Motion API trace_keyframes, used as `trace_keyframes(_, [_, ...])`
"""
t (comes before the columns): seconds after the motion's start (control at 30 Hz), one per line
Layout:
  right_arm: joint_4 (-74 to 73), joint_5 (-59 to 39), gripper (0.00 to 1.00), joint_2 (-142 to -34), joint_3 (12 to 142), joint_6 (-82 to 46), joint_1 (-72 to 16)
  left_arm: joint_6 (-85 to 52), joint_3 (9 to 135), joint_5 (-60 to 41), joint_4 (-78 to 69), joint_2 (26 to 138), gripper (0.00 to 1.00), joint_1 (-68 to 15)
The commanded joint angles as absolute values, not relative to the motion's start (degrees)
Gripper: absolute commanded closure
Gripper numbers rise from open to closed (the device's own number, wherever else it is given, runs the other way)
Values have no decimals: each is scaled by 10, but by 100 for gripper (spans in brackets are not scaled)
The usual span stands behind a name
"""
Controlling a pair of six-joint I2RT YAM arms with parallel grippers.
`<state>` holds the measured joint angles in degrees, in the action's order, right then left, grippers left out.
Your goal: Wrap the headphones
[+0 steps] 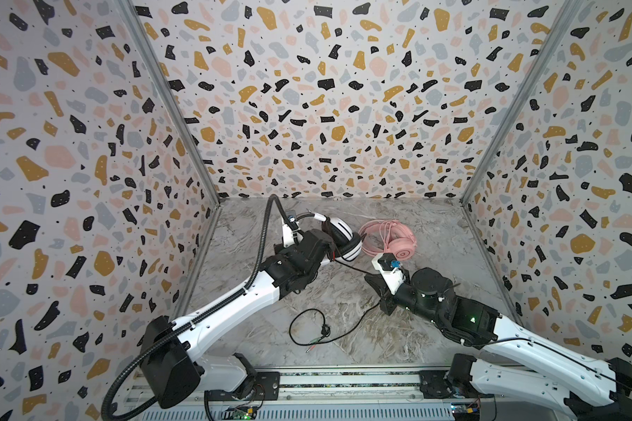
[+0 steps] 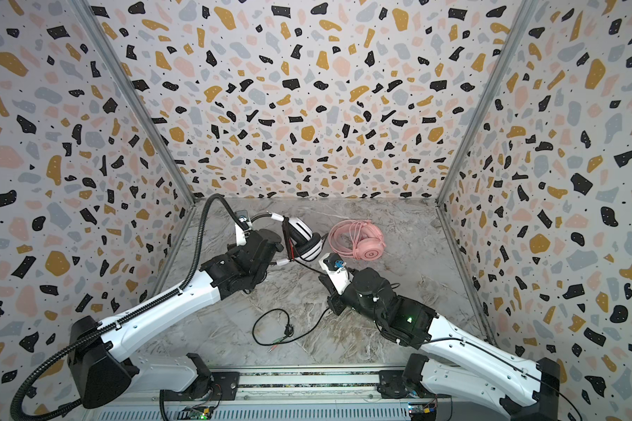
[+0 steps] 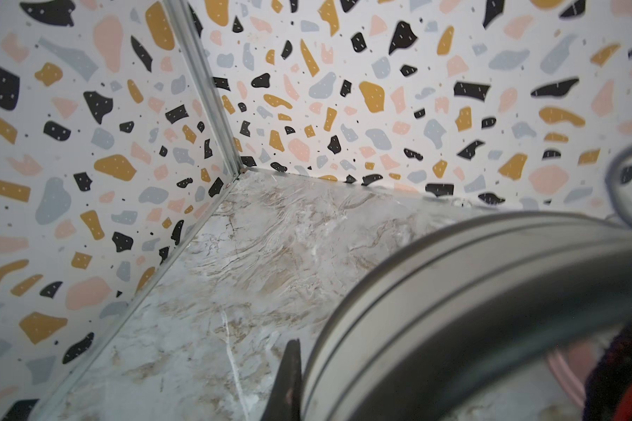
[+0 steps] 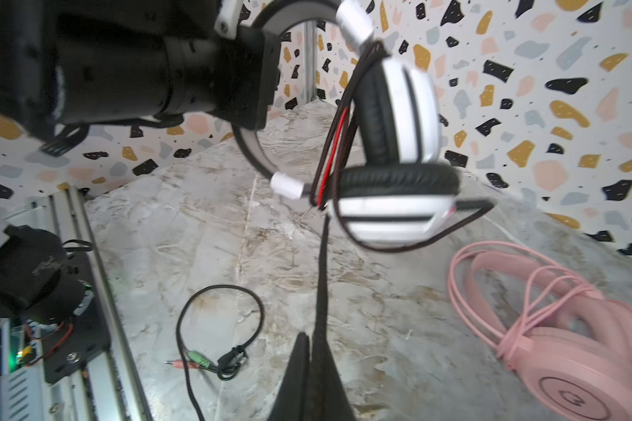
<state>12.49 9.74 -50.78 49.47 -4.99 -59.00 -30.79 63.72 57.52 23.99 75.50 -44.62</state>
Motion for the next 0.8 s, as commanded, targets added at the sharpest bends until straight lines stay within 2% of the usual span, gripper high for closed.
trace_keyframes(0.0, [163,177,92,-514,549,8,-580,-159,623,549,170,731,100,-454])
trace_keyframes(0.2, [160,256,91,-554,578,59,-566,-41,620,395,194,691,100,-460])
trace_keyframes(0.33, [143,258,89,-566,576,62,-546,-1,624,263,215,667,100,-461])
trace_keyframes(0.6, [119,148,83,-568,578,42,-444,13,644,25,257,648,100,-460])
trace_keyframes(0.77, [102,103,81,-576,560,26,-428,-16,650,-16,227,612,100,-460])
